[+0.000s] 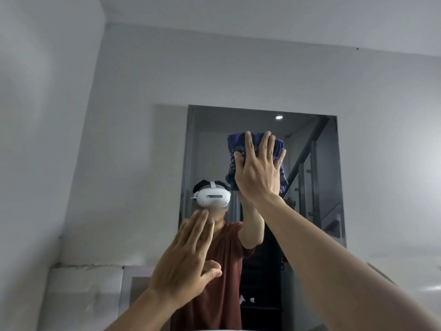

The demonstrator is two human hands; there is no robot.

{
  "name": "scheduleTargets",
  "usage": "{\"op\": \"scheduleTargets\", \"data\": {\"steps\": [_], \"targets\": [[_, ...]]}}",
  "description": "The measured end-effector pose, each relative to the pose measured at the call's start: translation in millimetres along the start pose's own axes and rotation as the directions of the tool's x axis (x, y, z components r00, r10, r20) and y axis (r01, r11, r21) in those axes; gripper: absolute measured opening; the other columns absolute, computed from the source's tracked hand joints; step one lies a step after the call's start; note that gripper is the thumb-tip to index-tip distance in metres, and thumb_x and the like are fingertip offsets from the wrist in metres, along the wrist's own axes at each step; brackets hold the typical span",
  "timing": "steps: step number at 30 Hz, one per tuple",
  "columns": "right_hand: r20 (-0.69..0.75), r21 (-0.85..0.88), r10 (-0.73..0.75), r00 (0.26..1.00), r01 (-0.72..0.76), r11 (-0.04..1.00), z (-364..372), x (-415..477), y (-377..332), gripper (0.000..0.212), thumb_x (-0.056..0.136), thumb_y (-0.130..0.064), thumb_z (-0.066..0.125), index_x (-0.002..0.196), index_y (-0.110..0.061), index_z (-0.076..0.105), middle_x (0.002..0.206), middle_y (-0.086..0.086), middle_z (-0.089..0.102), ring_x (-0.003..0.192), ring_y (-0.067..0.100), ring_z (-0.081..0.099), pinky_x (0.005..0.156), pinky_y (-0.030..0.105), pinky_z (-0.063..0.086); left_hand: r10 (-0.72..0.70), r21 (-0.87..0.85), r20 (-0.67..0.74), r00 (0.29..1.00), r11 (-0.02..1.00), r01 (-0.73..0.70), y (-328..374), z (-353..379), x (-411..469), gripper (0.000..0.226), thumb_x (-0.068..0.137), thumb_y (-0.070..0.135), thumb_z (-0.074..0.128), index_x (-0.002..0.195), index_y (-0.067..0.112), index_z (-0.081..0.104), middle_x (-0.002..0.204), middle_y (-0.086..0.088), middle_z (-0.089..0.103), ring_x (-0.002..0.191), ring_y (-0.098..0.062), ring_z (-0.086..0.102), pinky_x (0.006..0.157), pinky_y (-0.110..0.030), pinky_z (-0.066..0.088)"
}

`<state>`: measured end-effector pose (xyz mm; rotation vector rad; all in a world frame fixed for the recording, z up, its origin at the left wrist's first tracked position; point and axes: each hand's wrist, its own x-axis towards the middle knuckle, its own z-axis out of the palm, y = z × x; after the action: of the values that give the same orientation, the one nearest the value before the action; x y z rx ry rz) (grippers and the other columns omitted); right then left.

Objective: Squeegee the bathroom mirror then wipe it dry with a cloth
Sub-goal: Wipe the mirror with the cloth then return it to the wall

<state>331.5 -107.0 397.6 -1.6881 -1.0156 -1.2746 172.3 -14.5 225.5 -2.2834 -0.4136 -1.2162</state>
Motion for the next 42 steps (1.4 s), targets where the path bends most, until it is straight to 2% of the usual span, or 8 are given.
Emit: {"op": "scheduleTargets", "data": {"steps": [4,9,18,21,25,32,38,42], "targets": [[-0.006,0.043,-0.053,0.999,0.053,0.998,7,1,-25,0.058,0.105,-0.046,0.023,0.157,-0.021,0.022,0.167,0.022,0.007,0.155,0.034,-0.001,0.123,0.059,-0.003,0.01,0.039,0.029,1.0,0.999,-0.011,6,11,-35,0.112,0.069,0.071,0.069,0.153,0.007,0.032,0.164,-0.015,0.02,0.151,-0.031,0.021,0.117,-0.044,0.036],[0.021,0.008,-0.246,0.969,0.246,0.969,12,0,-52,0.055,0.106,-0.043,0.026,0.157,-0.021,0.027,0.167,0.017,0.011,0.155,0.035,0.005,0.123,0.061,0.002,0.047,0.148,0.076,0.996,0.987,-0.058,5,20,-47,0.105,0.064,0.069,0.07,0.146,0.008,0.046,0.16,-0.019,0.03,0.149,-0.035,0.026,0.114,-0.045,0.023],[0.123,-0.029,-0.512,0.85,0.519,0.855,21,-47,-50,0.055,0.105,-0.042,0.021,0.159,-0.029,0.024,0.167,0.012,0.016,0.155,0.031,0.007,0.124,0.057,-0.001,0.016,0.122,0.051,0.999,0.992,-0.022,8,19,-48,0.107,0.066,0.067,0.076,0.148,0.007,0.042,0.161,-0.018,0.029,0.149,-0.034,0.023,0.116,-0.046,0.036],[0.147,-0.013,-0.569,0.809,0.577,0.817,25,-67,-38,0.055,0.105,-0.035,0.031,0.159,-0.029,0.022,0.168,0.009,0.016,0.156,0.028,0.004,0.124,0.055,-0.003,0.0,0.094,0.056,0.998,0.996,-0.005,8,20,-50,0.11,0.066,0.065,0.079,0.151,0.009,0.038,0.163,-0.016,0.024,0.15,-0.032,0.019,0.114,-0.042,0.03],[0.159,0.001,-0.586,0.794,0.594,0.805,26,-86,-20,0.06,0.102,-0.028,0.044,0.158,-0.028,0.024,0.167,0.006,0.018,0.156,0.024,0.003,0.124,0.057,0.002,0.001,0.065,0.057,0.998,0.998,-0.004,9,19,-50,0.115,0.066,0.063,0.079,0.154,0.008,0.029,0.163,-0.015,0.022,0.15,-0.032,0.024,0.114,-0.043,0.029],[0.187,-0.043,-0.505,0.843,0.521,0.853,17,-95,13,0.056,0.106,-0.042,0.027,0.16,-0.028,0.02,0.168,0.008,0.012,0.156,0.025,0.0,0.125,0.055,0.003,-0.011,0.019,0.056,0.998,1.0,0.01,10,19,-50,0.12,0.067,0.056,0.083,0.157,0.008,0.019,0.165,-0.014,0.017,0.151,-0.03,0.021,0.115,-0.041,0.028],[0.144,-0.068,-0.381,0.913,0.394,0.917,8,-85,40,0.057,0.106,-0.044,0.024,0.159,-0.022,0.026,0.167,0.013,0.018,0.155,0.03,0.008,0.123,0.058,0.011,-0.02,-0.019,0.067,0.998,1.0,0.021,25,23,-49,0.116,0.069,0.025,0.085,0.159,0.016,0.012,0.165,-0.021,0.011,0.152,-0.038,0.012,0.112,-0.053,0.039],[0.127,-0.107,-0.323,0.938,0.336,0.936,0,-77,61,0.06,0.105,-0.048,0.025,0.16,-0.023,0.02,0.167,0.016,0.014,0.155,0.033,0.004,0.125,0.055,0.003,-0.041,0.013,0.083,0.996,0.999,0.04,30,29,-49,0.104,0.08,0.036,0.075,0.159,0.017,0.01,0.166,-0.02,0.005,0.153,-0.037,0.005,0.115,-0.056,0.035]]}}
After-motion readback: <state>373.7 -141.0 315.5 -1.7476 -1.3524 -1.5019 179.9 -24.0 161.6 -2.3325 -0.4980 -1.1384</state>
